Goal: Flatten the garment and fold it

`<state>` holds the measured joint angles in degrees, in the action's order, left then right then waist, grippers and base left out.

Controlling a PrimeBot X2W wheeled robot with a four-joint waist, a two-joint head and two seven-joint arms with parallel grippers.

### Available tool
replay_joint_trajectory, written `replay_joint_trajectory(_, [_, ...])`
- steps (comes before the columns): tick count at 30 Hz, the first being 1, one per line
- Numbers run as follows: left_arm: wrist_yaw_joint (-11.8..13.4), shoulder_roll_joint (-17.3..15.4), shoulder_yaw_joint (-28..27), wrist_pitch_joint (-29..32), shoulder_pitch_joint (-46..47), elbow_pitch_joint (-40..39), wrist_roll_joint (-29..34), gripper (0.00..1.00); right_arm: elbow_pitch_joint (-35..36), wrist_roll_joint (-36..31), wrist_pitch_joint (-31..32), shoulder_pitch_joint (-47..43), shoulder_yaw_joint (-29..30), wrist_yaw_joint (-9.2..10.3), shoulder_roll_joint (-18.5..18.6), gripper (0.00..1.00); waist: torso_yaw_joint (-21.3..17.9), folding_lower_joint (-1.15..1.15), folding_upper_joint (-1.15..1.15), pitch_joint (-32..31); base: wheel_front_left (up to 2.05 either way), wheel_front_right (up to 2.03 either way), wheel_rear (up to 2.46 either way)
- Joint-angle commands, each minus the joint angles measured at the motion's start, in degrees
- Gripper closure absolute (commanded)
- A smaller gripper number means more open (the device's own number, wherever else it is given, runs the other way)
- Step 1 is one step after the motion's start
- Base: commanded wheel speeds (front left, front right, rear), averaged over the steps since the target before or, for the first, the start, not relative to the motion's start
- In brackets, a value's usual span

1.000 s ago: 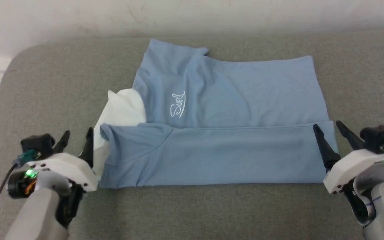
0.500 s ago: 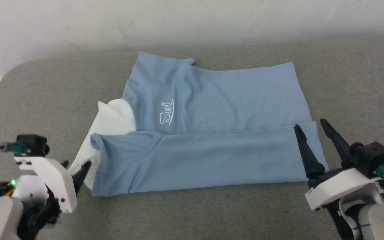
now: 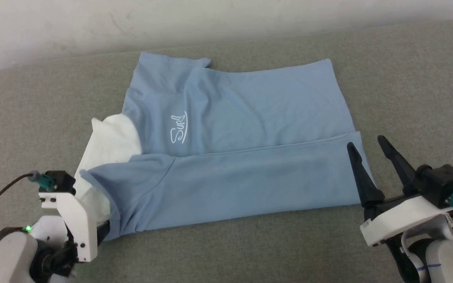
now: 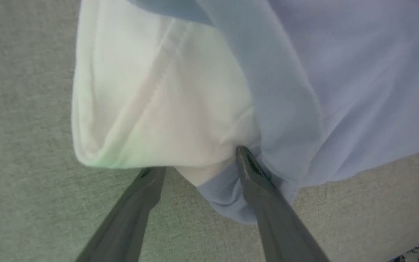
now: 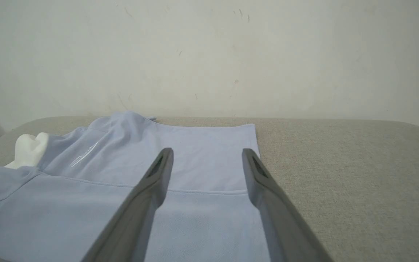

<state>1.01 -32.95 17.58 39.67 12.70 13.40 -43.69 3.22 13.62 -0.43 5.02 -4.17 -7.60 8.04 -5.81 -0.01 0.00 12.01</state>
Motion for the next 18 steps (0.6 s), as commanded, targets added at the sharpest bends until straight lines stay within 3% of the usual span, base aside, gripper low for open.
replay_joint_trajectory(1, [-0.5,2.1,2.5,1.5,-0.9,2.8,0.1,0.52,0.2,0.5,0.2,0.2,0.0,0.11,0.2,0.00,-0.4,0.01,0.00,0.3,0.00,0.00,0.00])
replay_joint_trajectory(2, [-0.8,2.6,2.9,1.9,-0.7,3.5,-0.2,0.66,0.2,0.7,0.3,0.3,0.1,0.11,0.3,0.00,-0.4,0.01,0.00,0.3,0.00,0.00,0.00])
replay_joint_trajectory(3, [-1.1,3.2,3.1,2.1,-0.5,4.1,-0.5,1.00,0.2,0.8,0.4,0.3,0.3,0.11,0.5,0.00,-0.5,0.01,0.00,0.4,0.00,0.00,0.00])
replay_joint_trajectory(11, [-1.0,4.2,2.5,-1.8,-0.5,3.9,-0.3,1.00,-1.3,3.5,5.9,-0.5,2.1,0.11,2.7,0.00,0.2,0.01,0.00,-1.0,0.00,0.00,0.00])
replay_joint_trajectory(18, [0.7,2.6,0.8,-4.3,-1.7,-2.6,0.5,1.00,-10.1,11.7,18.8,2.1,2.2,0.11,7.7,0.00,2.5,0.01,0.00,-1.5,0.00,0.00,0.00])
